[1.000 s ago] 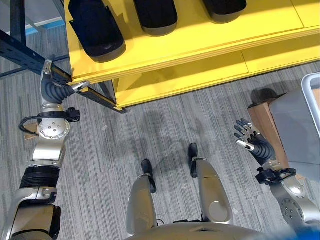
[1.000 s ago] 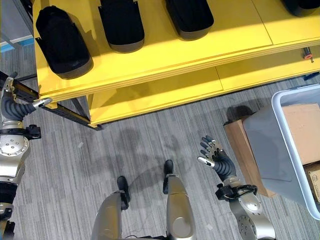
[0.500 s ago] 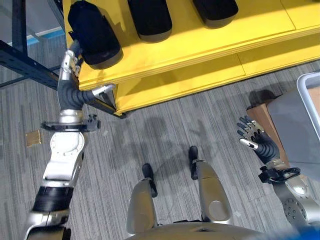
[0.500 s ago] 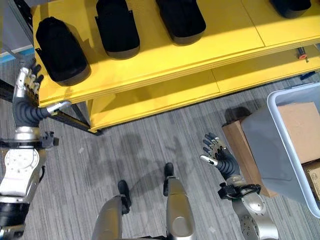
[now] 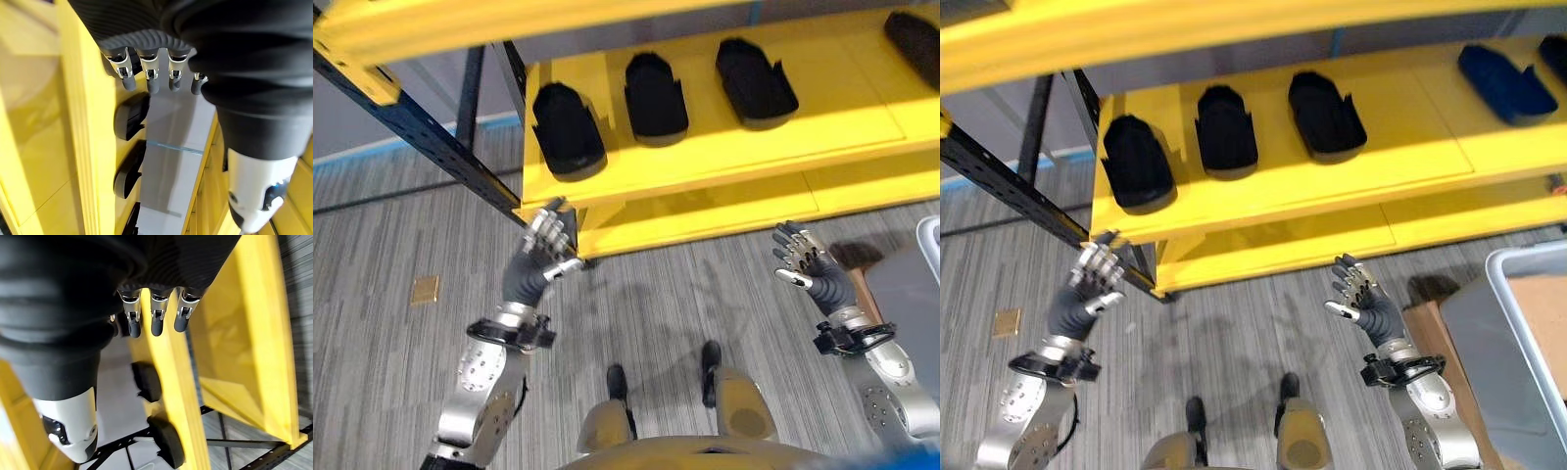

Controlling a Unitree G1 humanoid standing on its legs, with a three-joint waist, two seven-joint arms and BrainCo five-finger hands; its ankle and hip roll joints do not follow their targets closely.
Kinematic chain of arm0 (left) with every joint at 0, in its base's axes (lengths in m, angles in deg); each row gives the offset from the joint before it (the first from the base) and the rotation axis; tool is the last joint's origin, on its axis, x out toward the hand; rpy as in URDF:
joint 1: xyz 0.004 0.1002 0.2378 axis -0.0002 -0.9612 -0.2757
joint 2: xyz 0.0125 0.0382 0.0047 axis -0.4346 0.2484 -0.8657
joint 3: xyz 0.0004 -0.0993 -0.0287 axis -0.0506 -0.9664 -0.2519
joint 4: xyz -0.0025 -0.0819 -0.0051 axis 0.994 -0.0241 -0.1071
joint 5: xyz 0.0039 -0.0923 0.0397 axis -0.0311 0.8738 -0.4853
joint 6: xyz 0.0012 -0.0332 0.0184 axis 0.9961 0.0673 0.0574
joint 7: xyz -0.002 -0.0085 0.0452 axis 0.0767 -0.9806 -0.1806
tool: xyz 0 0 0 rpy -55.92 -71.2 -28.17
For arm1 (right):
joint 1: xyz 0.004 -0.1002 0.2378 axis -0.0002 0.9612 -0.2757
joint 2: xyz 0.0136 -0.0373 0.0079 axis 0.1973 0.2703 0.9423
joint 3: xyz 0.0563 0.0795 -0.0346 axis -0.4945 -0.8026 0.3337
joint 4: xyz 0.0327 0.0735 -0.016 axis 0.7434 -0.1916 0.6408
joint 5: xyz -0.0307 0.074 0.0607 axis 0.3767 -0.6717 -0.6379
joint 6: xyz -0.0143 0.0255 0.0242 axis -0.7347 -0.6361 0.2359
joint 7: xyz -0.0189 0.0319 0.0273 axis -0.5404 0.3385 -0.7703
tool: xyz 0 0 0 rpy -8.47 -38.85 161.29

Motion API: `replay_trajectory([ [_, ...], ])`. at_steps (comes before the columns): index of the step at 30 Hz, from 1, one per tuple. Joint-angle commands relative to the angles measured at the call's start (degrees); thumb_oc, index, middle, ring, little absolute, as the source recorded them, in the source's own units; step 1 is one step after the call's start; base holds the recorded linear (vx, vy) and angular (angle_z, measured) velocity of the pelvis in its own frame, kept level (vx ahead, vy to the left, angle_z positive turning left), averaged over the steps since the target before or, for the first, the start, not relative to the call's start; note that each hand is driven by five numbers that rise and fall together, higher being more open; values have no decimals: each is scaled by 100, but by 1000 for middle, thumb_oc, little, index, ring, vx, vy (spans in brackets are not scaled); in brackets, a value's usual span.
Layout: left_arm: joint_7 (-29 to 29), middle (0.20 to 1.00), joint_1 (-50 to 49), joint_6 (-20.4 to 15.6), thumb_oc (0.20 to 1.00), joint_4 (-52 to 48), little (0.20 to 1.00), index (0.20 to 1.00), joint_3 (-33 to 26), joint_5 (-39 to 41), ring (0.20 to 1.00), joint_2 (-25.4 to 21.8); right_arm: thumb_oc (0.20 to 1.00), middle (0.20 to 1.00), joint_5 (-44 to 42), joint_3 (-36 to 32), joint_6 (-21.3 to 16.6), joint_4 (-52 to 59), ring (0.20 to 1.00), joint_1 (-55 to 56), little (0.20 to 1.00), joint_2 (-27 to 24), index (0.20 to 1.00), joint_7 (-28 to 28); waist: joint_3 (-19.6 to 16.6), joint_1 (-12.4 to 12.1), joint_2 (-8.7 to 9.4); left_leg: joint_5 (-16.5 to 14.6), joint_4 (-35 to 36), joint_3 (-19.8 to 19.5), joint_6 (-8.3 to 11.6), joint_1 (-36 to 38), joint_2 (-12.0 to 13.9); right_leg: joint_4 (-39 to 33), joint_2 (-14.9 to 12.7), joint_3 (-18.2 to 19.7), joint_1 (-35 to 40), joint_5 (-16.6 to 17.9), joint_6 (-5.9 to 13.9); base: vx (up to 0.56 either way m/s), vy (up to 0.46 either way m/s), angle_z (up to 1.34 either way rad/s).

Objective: Move parts from the plastic box to the shelf.

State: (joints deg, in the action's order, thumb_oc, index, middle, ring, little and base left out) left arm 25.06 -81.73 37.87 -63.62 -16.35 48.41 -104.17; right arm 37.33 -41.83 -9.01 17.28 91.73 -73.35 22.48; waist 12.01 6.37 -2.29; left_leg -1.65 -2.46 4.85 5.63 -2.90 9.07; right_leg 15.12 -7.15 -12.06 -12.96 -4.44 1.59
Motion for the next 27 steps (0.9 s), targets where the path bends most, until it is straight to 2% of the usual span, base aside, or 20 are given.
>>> replay_trajectory([
  [1, 97, 1000, -126, -116, 1000, -4, 1000, 1000, -384, 173, 1000, 109, 1000, 1000, 204, -224, -284, 276, 1000, 143, 1000, -50, 1000, 75, -32, -7, 190, 232, -1607, -530, 82, -184, 483, -1, -208, 401, 489, -152, 325, 28, -72, 6],
  [2, 97, 1000, -124, -115, 1000, -6, 1000, 1000, -385, 173, 1000, 108, 1000, 1000, 204, -225, -283, 277, 1000, 141, 1000, -49, 1000, 74, -44, 4, 188, 251, -1611, -546, 82, -217, 481, -24, -208, 388, 478, -126, 321, 25, -108, 0],
  [3, 91, 1000, -129, -98, 1000, 10, 1000, 1000, -395, 229, 1000, 143, 1000, 1000, 218, -278, -299, 280, 1000, 192, 1000, -74, 1000, 86, 40, -59, 242, 600, -2188, -738, 104, -485, 406, -116, -192, 350, 629, -134, 230, -53, -93, -13],
  [4, 93, 1000, -117, -71, 1000, 54, 1000, 1000, -392, 241, 1000, 172, 1000, 1000, 280, -360, -307, 287, 1000, 218, 1000, -121, 1000, 129, 152, -124, 352, 689, -2919, -903, 75, -821, 231, -211, -213, 322, 771, -149, 146, -18, -85, -11],
  [5, 98, 1000, -244, -50, 1000, 35, 1000, 1000, -454, 257, 1000, 229, 1000, 1000, 410, -494, -331, 298, 1000, 316, 1000, -107, 1000, 234, 233, -258, 432, 521, -2793, -923, 79, -1046, -148, -348, -255, 223, 962, -255, 131, 25, -11, 23],
  [6, 82, 1000, -274, -31, 1000, 54, 1000, 1000, -485, 232, 1000, 263, 1000, 1000, 412, -509, -325, 242, 1000, 313, 1000, -66, 1000, 273, 223, -324, 440, 360, -2451, -1014, 37, -1195, -399, -382, -244, 244, 964, -240, 153, 56, 47, 72],
  [7, 81, 1000, -273, -31, 1000, 54, 1000, 1000, -486, 231, 1000, 262, 1000, 1000, 413, -509, -326, 240, 1000, 311, 1000, -65, 1000, 273, 202, -317, 452, 394, -2418, -1012, 29, -1210, -417, -395, -262, 240, 944, -222, 157, 160, 172, 65],
  [8, 62, 1000, -398, 4, 1000, 109, 1000, 1000, -567, 260, 1000, 377, 1000, 1000, 444, -545, -309, 146, 1000, 315, 1000, 30, 1000, 332, 153, -424, 374, 380, -1333, -1267, -45, -1269, -361, -358, -178, 337, 957, -250, 277, 304, 333, 16],
  [9, 15, 1000, -417, 15, 1000, 151, 1000, 1000, -508, 290, 1000, 358, 1000, 1000, 353, -608, -325, 100, 1000, 453, 1000, 246, 1000, 395, 137, -311, 350, 397, -1056, -835, -48, -1161, 35, -243, -358, 218, 1103, -325, 460, 308, 334, -32],
  [10, 13, 1000, -413, 15, 1000, 152, 1000, 1000, -506, 289, 1000, 352, 1000, 1000, 353, -611, -326, 100, 1000, 453, 1000, 251, 1000, 394, 144, -312, 355, 383, -1075, -837, -53, -1162, 29, -244, -364, 216, 1112, -328, 465, 174, 291, -36],
  [12, -110, 1000, -324, -64, 1000, 113, 1000, 1000, -519, 41, 1000, 287, 1000, 1000, 301, -567, -305, 99, 1000, 423, 1000, 366, 1000, 402, 282, -340, 417, 142, -1379, -823, -149, -1313, -220, -102, -594, 273, 985, -232, 597, -17, 211, -13],
  [13, -164, 1000, -229, -98, 1000, 170, 1000, 1000, -522, 9, 1000, 268, 1000, 1000, 274, -580, -288, 72, 1000, 390, 1000, 406, 1000, 427, 327, -320, 446, -24, -1570, -694, -193, -1404, -292, -99, -676, 315, 948, -191, 665, -15, 212, -10],
  [15, -284, 1000, -138, -159, 1000, 200, 1000, 1000, -560, -42, 1000, 198, 1000, 1000, 174, -458, -274, 46, 1000, 296, 1000, 462, 1000, 461, 361, -339, 491, -168, -1838, -547, -202, -1515, -265, -153, -782, 374, 864, -93, 740, 3, 170, -35],
  [19, -540, 1000, -8, -246, 1000, 223, 1000, 1000, -674, -155, 1000, 139, 1000, 1000, 14, -319, -244, 56, 1000, 204, 1000, 527, 1000, 456, 356, -352, 581, -285, -1882, -338, -267, -1565, -244, -554, -868, 462, 859, 126, 823, 49, 105, -47],
  [20, -733, 1000, 186, -289, 1000, 320, 1000, 1000, -684, -323, 1000, 54, 1000, 1000, -60, -260, -221, 63, 1000, 128, 1000, 558, 1000, 493, 371, -329, 674, -324, -1906, -248, -307, -1605, -212, -732, -880, 515, 823, 252, 861, 28, 25, -64],
  [27, -1019, 1000, 744, -382, 1000, 409, 1000, 1000, -411, -673, 1000, 6, 1000, 1000, -112, -194, -259, 139, 1000, 117, 1000, 539, 1000, 562, 459, -222, 732, -353, -1921, -139, -289, -1665, -125, -757, -855, 599, 626, 306, 858, 30, 9, -19],
])
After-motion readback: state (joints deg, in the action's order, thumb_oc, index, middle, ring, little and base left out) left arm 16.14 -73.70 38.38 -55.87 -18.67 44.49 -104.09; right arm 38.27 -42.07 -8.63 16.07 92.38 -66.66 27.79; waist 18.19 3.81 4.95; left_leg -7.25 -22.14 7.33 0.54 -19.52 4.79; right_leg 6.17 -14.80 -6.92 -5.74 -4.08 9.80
